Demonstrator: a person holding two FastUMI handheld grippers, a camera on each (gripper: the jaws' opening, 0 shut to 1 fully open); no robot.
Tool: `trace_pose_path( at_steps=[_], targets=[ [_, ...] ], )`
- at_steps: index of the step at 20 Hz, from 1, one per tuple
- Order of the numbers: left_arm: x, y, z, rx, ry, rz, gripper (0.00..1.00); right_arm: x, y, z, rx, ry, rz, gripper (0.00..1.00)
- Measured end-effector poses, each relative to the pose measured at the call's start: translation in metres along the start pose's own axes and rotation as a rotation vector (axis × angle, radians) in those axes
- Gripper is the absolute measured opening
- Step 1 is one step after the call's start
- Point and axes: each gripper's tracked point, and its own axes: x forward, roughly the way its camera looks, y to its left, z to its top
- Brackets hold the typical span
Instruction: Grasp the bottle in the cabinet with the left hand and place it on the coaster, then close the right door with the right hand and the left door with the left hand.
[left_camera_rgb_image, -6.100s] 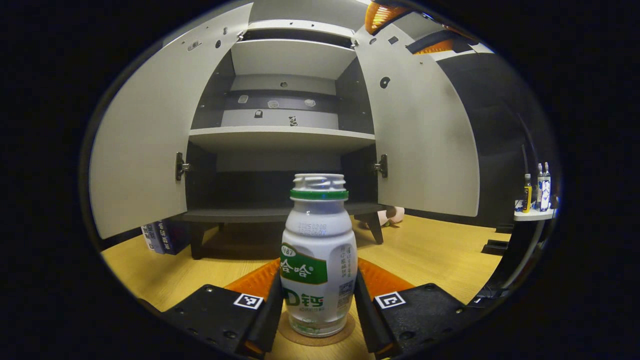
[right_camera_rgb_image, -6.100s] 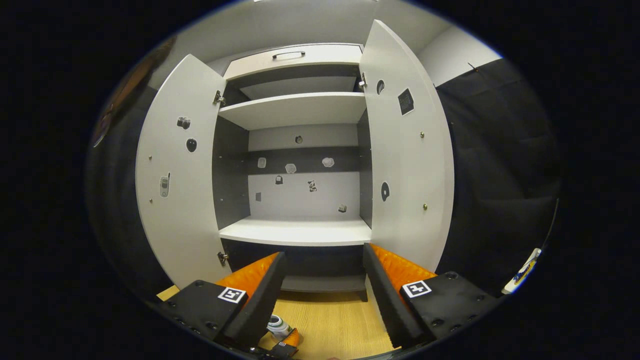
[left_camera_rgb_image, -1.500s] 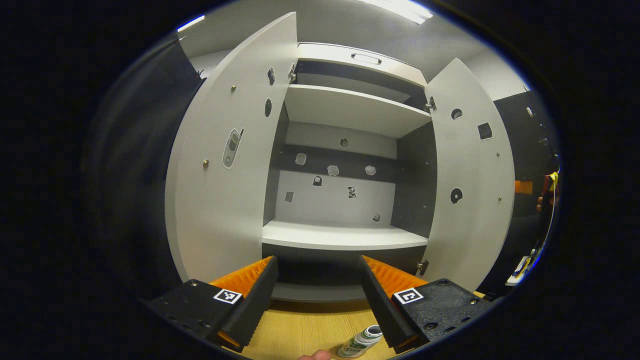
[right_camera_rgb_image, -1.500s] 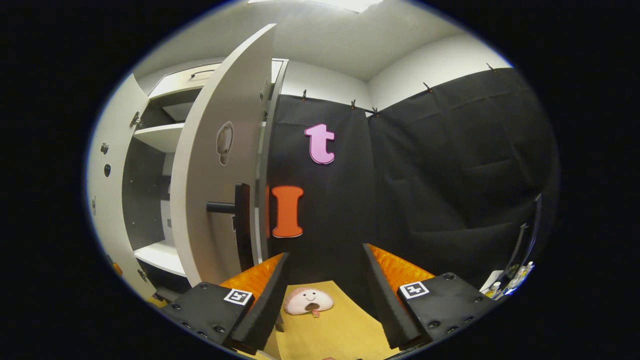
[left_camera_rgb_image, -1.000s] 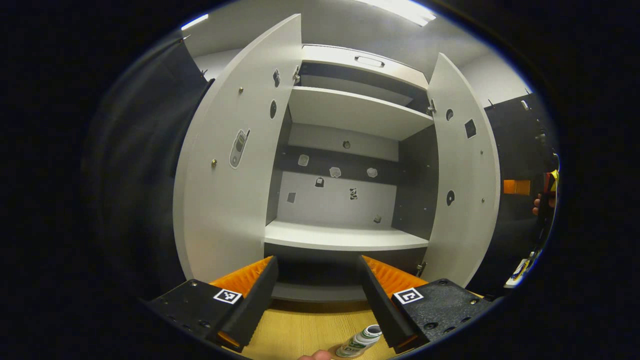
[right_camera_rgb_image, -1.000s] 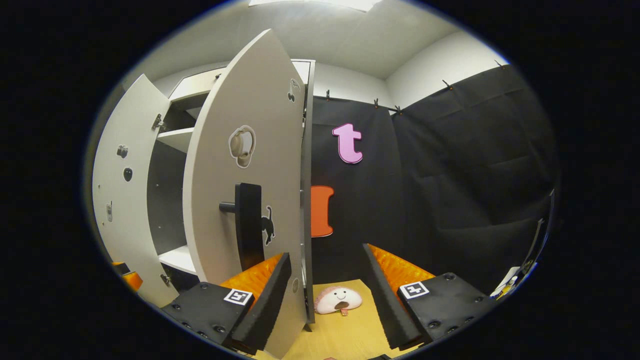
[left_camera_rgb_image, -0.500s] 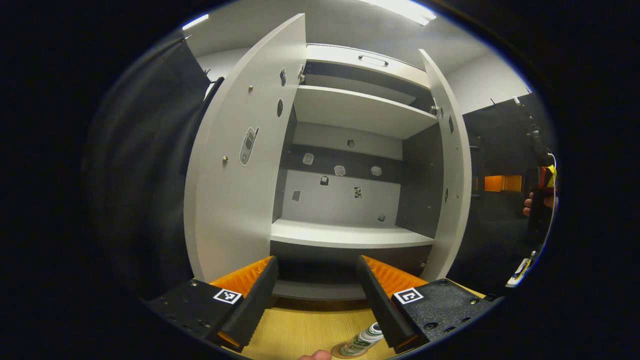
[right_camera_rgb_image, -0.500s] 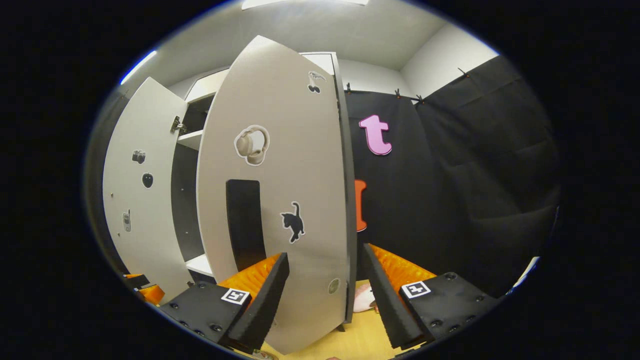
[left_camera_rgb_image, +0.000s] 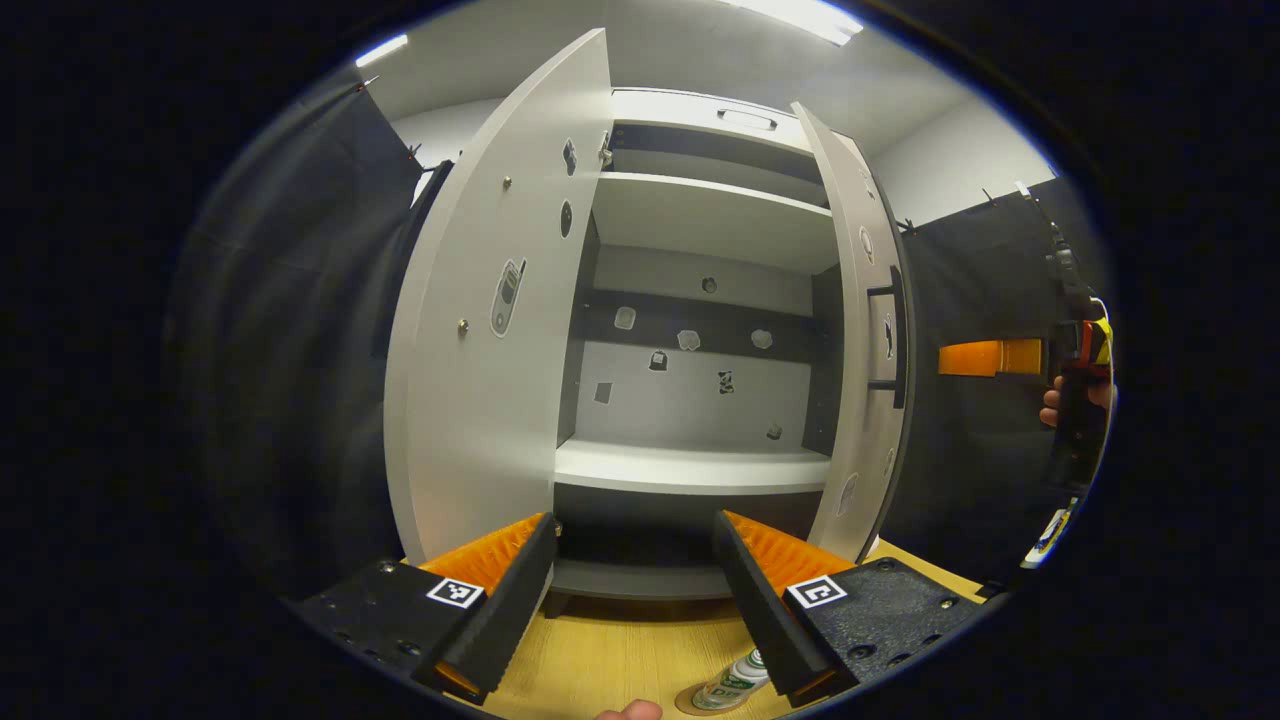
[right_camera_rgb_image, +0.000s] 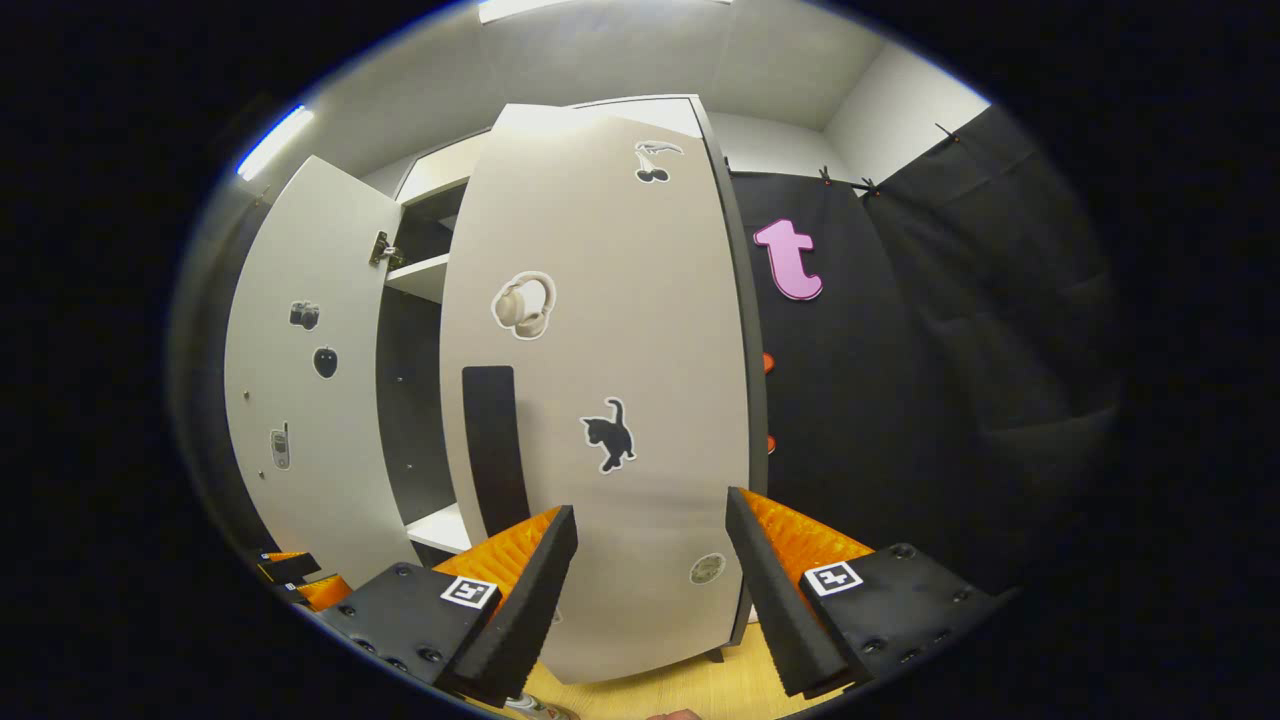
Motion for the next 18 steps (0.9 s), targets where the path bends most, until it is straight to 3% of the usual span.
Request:
trace_pose_path(
  at_steps=[1,2,3,4,5,7,8,13,14,15,16,17,18],
  targets=[
    [0.000,-0.001,0.001,0.000,-0.001,0.000,0.95,0.000,0.003,0.000,0.000,0.002,0.012,0.88],
    [-0.001,-0.002,0.002,0.001,-0.003,0.000,0.95,0.001,0.007,0.000,0.001,0.002,0.023,0.96],
    [-0.002,-0.002,0.003,0.002,-0.006,0.001,0.95,0.002,0.012,-0.001,0.004,0.003,0.037,0.88],
    [-0.001,-0.002,0.003,0.002,-0.007,0.001,0.95,0.004,0.017,-0.001,0.008,0.004,0.052,0.96],
    [-0.002,-0.004,0.003,0.000,-0.006,-0.002,0.95,0.008,0.022,-0.002,0.009,0.006,0.063,0.88],
    [-0.003,-0.006,0.003,-0.002,-0.004,-0.005,0.95,0.017,0.029,-0.005,0.005,0.012,0.070,0.88],
    [-0.004,-0.006,0.003,-0.003,-0.005,-0.007,0.95,0.021,0.031,-0.006,0.002,0.014,0.073,0.96],
    [-0.008,-0.005,0.004,0.005,-0.006,-0.006,0.95,0.041,0.041,-0.011,0.012,0.024,0.073,0.96],
    [-0.007,-0.005,0.004,0.005,-0.008,-0.005,0.95,0.040,0.041,-0.012,0.015,0.021,0.072,0.88],
    [-0.009,-0.004,0.005,0.007,-0.008,-0.004,0.95,0.043,0.041,-0.012,0.020,0.020,0.069,0.96],
    [-0.010,-0.004,0.006,0.010,-0.009,-0.003,0.95,0.044,0.042,-0.013,0.028,0.020,0.065,0.96],
    [-0.010,-0.002,0.008,0.013,-0.012,-0.001,0.95,0.047,0.044,-0.014,0.037,0.024,0.062,0.88],
    [-0.011,-0.001,0.008,0.016,-0.014,0.001,0.95,0.051,0.045,-0.015,0.049,0.028,0.059,0.96]
  ],
)
